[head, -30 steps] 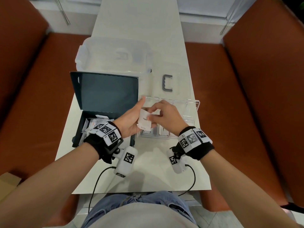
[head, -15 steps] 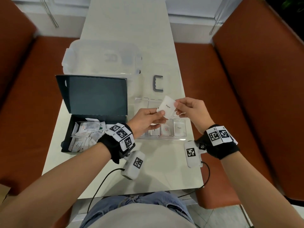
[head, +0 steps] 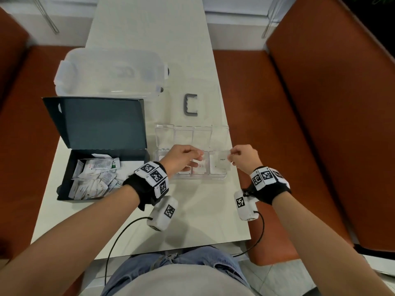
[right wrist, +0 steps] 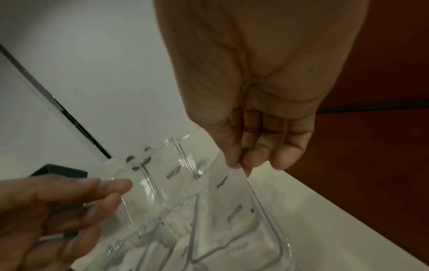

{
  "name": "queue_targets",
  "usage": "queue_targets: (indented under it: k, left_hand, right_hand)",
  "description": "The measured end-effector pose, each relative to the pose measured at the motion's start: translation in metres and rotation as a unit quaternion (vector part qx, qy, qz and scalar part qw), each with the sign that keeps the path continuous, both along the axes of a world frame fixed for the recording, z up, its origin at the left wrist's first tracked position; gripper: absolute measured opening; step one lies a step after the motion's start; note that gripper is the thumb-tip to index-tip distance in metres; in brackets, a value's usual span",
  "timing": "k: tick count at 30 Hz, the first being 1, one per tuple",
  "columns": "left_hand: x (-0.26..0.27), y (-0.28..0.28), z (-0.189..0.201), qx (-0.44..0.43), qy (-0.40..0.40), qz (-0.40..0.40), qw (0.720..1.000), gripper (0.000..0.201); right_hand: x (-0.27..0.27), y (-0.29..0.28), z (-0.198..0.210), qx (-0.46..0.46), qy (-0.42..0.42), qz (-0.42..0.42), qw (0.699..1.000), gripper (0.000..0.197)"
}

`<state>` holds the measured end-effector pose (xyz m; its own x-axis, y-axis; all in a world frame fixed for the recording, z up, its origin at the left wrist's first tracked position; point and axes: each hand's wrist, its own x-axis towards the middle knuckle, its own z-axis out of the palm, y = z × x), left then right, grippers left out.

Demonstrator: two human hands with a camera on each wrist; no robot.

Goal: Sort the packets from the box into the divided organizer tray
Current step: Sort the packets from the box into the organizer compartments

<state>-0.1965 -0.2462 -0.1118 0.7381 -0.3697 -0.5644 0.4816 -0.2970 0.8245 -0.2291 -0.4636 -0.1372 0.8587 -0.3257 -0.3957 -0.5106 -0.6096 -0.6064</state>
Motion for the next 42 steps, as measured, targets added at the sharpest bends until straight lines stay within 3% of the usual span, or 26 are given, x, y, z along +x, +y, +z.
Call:
queue_targets:
  k: [6, 11, 14, 16, 26, 34, 38, 42]
  left_hand:
    - [-0.003, 0.007, -0.004, 0.015, 0.011, 0.016, 1.000, 0.015]
    - [-0.003, 0.009, -0.001, 0.012, 0.007, 0.024, 1.000, 0.012]
    - [-0.002, 0.011, 0.001, 0.012, 0.002, 0.028, 1.000, 0.013]
    - [-0.002, 0.013, 0.002, 0.014, -0.002, 0.029, 0.999, 0.014]
    - [0.001, 0.038, 0.005, 0.020, -0.013, 0.036, 0.999, 0.016]
    - [0.001, 0.064, 0.009, 0.014, -0.024, 0.035, 0.999, 0.016]
    - [0.006, 0.089, 0.015, 0.017, -0.039, 0.046, 0.998, 0.016]
    - [0.016, 0.127, 0.021, 0.031, -0.041, 0.071, 0.996, 0.017]
  right_hand:
    - [0.005, 0.011, -0.012, -0.052, 0.017, 0.063, 0.997, 0.010]
    - [0.005, 0.016, -0.015, -0.090, -0.002, 0.106, 0.990, 0.032]
    - [0.002, 0.022, -0.014, -0.170, -0.006, 0.241, 0.956, 0.045]
    - [0.000, 0.025, -0.014, -0.210, 0.009, 0.288, 0.934, 0.050]
    - [-0.008, 0.037, -0.016, -0.220, -0.003, 0.250, 0.943, 0.036]
    - [-0.005, 0.042, -0.002, -0.213, 0.040, 0.249, 0.944, 0.039]
    - [0.006, 0.053, 0.023, -0.221, -0.005, 0.235, 0.946, 0.041]
    - [0.029, 0.099, 0.047, -0.142, -0.050, 0.270, 0.951, 0.028]
